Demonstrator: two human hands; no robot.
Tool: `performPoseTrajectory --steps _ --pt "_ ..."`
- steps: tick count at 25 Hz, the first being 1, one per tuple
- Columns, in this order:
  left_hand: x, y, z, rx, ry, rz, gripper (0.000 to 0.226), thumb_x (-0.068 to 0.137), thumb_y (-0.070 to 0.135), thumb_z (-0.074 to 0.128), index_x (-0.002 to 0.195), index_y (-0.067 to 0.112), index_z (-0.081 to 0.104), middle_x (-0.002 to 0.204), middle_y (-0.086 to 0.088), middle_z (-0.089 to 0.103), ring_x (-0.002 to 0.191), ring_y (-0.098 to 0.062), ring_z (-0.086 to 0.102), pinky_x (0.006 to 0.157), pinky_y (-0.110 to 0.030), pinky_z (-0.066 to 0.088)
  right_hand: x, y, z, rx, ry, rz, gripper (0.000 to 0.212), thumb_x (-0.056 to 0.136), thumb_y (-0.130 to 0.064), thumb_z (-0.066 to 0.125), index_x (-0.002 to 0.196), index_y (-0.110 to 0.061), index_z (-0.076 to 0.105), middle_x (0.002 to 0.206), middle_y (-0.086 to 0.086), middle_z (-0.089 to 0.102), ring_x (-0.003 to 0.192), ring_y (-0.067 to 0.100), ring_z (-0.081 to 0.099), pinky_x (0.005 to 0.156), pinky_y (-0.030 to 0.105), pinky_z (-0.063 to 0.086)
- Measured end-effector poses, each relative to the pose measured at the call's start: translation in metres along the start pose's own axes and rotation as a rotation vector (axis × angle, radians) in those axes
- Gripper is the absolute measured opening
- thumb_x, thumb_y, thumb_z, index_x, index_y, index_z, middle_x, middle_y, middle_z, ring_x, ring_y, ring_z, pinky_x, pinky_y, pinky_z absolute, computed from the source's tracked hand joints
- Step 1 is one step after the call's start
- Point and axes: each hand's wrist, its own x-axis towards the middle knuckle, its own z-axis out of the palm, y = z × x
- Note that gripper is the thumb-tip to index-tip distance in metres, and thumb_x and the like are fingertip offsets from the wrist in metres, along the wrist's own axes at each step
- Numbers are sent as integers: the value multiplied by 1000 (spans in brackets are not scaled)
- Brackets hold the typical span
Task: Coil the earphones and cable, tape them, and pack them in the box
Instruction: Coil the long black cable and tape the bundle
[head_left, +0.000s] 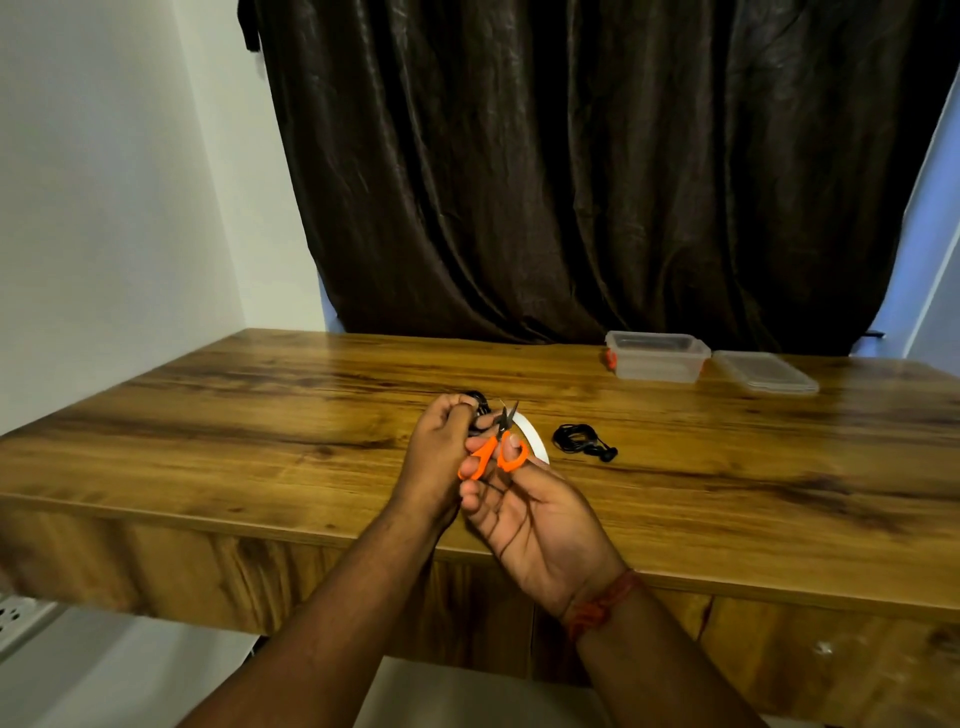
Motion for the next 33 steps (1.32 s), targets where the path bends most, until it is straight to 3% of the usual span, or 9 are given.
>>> performPoseTrajectory --steps 4,11,14,16,20,23,25,28,33 --pt "0 0 3 -43 -12 35 46 98 18 42 63 36 65 70 -4 60 80 -30 57 65 -36 46 4 0 -4 -23 20 -52 31 90 -21 54 107 3 62 78 13 65 58 15 62 52 22 53" --pt "7 -3 2 -176 32 8 19 100 12 43 88 14 58 74 -3 71 95 -29 71 86 -39 55 -2 -19 -18 -189 24 -16 33 86 -19 59 111 3 64 75 9 65 53 12 58 46 20 48" --pt "6 1 6 -301 62 -27 18 101 5 40 89 7 53 66 -7 64 82 -23 73 87 -35 58 -11 -51 -29 -298 3 -17 31 85 -12 60 111 3 62 75 13 67 50 15 61 44 22 51" --pt "5 3 7 -327 50 -33 17 102 4 39 91 5 52 61 -5 63 75 -18 73 90 -37 57 -15 -78 -43 -384 92 -32 23 84 -5 61 106 0 57 76 18 67 51 18 61 43 24 52" --pt "2 4 6 -320 22 -42 16 102 6 41 93 4 54 61 -3 68 78 -18 73 93 -38 55 -15 -119 -99 -933 487 -52 12 93 -3 61 102 -1 55 80 23 71 53 23 63 46 30 49" --pt "1 5 6 -299 31 -47 16 102 7 43 93 5 56 65 -5 67 82 -19 73 92 -38 55 -13 -143 -130 -1421 737 -95 11 85 -9 71 83 -5 61 57 15 69 46 27 64 46 34 52" --pt "0 5 6 -289 34 -53 16 102 8 44 93 5 57 69 -7 64 84 -20 72 91 -37 56 -10 -155 -135 -1669 768 -64 18 82 -13 74 75 -3 61 58 15 69 51 29 67 52 37 54" --pt "-1 6 7 -285 30 -57 15 102 8 44 94 5 57 68 -6 64 87 -21 72 92 -38 55 -5 -164 -127 -2094 778 43 26 87 -27 69 72 -12 55 78 12 65 76 30 64 63 31 44" --pt "-2 6 8 -274 35 -57 16 102 9 43 94 6 56 67 -5 66 86 -20 73 92 -37 55 -5 -163 -110 -2241 753 163 20 92 -31 62 86 -13 60 92 13 61 90 30 59 70 28 40"
